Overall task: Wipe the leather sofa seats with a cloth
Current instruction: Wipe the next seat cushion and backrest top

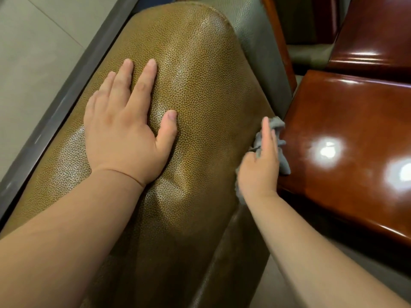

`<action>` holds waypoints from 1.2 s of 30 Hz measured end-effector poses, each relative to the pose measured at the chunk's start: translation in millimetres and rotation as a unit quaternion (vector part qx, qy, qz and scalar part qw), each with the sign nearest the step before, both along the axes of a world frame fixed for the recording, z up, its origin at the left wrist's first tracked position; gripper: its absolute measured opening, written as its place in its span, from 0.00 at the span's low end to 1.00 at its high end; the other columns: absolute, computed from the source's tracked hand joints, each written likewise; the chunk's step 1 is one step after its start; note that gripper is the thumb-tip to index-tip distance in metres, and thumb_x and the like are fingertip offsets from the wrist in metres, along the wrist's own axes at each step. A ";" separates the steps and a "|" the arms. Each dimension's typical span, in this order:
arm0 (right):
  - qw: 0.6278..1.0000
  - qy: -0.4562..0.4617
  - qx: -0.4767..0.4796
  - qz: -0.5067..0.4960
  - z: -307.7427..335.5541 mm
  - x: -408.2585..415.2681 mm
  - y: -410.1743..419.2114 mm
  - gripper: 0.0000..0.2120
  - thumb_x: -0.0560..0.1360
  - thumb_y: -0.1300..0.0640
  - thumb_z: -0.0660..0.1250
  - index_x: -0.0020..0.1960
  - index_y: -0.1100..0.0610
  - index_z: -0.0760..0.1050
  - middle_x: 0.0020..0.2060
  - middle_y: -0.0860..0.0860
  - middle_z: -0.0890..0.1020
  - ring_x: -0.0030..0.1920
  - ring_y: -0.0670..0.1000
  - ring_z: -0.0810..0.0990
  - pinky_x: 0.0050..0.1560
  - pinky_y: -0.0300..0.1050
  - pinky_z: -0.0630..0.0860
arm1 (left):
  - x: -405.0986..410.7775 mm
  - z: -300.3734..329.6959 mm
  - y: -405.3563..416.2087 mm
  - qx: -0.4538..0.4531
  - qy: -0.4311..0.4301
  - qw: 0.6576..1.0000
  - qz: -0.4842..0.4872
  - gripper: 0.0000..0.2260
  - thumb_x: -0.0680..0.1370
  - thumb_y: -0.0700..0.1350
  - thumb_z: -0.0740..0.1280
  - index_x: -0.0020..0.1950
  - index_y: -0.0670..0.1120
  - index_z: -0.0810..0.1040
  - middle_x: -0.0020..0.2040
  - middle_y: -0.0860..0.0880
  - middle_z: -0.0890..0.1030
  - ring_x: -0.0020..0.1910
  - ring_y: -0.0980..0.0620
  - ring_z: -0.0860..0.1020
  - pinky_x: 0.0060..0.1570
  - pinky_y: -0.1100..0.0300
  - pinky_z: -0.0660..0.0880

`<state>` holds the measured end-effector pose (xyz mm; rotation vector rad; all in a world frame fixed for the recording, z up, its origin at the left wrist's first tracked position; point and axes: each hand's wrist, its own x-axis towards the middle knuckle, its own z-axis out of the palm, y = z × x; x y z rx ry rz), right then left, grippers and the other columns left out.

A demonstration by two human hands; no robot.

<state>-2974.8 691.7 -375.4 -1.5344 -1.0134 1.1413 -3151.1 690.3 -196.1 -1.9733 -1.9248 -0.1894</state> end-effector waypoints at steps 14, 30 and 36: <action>0.994 -0.097 -0.019 0.055 -25.6 -10.9 2.4 0.32 0.83 0.40 0.41 0.84 0.47 0.39 0.84 0.57 0.46 0.84 0.55 0.44 0.83 0.52 0.43 | -0.5 -1.2 0.7 0.008 -0.007 1.000 -0.012 0.31 0.83 0.62 0.55 0.84 0.52 0.61 0.82 0.41 0.65 0.80 0.36 0.65 0.77 0.38 0.61; 0.985 -0.128 -0.018 0.112 -6.4 -40.2 -63.7 0.39 0.80 0.37 0.42 0.84 0.53 0.34 0.84 0.58 0.41 0.83 0.53 0.35 0.82 0.57 0.37 | -3.8 -3.6 2.3 0.018 -0.001 1.000 -0.017 0.31 0.83 0.63 0.54 0.84 0.52 0.62 0.82 0.41 0.65 0.79 0.37 0.65 0.77 0.40 0.62; 0.983 -0.147 -0.002 0.106 -14.0 -25.9 -35.9 0.39 0.81 0.34 0.39 0.84 0.53 0.36 0.84 0.59 0.43 0.84 0.56 0.39 0.82 0.59 0.41 | -3.5 -4.7 -1.9 0.024 -0.001 1.000 0.001 0.31 0.84 0.62 0.54 0.85 0.52 0.60 0.82 0.43 0.64 0.80 0.40 0.64 0.79 0.45 0.60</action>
